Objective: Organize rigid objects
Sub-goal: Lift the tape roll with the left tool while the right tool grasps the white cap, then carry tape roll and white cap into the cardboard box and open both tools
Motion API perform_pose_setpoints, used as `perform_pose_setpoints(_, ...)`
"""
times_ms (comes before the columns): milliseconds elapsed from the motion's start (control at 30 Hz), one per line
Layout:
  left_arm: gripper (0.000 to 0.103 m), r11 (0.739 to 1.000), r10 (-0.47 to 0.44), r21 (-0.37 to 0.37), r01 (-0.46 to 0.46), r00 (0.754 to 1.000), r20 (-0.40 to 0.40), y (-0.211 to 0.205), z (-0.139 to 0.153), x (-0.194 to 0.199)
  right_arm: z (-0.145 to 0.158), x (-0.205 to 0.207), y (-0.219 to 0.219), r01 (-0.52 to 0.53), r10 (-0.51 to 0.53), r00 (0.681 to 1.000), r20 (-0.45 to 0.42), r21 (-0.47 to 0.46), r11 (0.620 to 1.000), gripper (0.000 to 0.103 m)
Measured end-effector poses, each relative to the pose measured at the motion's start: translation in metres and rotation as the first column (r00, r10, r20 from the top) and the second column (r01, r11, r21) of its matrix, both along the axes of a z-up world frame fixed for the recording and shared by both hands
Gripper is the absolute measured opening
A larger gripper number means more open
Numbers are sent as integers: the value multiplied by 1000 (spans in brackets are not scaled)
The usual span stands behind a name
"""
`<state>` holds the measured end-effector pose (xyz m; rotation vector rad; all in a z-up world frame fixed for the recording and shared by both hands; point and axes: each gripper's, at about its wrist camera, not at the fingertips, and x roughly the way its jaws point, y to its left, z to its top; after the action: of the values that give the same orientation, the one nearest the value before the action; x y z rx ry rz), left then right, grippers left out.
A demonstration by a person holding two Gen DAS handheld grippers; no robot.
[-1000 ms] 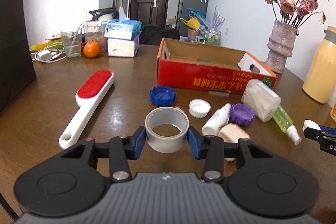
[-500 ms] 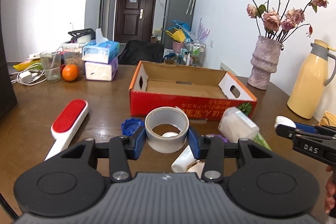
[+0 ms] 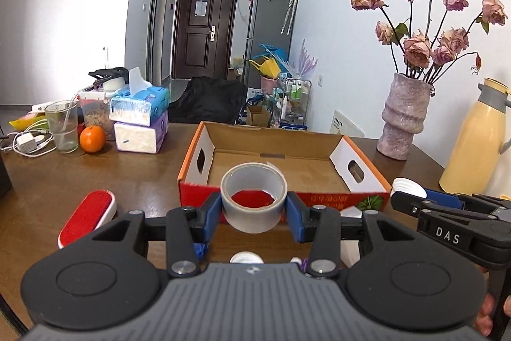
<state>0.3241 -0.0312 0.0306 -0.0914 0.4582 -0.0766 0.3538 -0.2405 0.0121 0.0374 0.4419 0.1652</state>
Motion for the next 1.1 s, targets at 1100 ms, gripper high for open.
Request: perform_pose_setpoints(1100, 44, 997, 68, -29, -69, 998, -9, -16, -6, 144, -4, 127, 17, -22, 22, 999, -31, -5, 1000, 38)
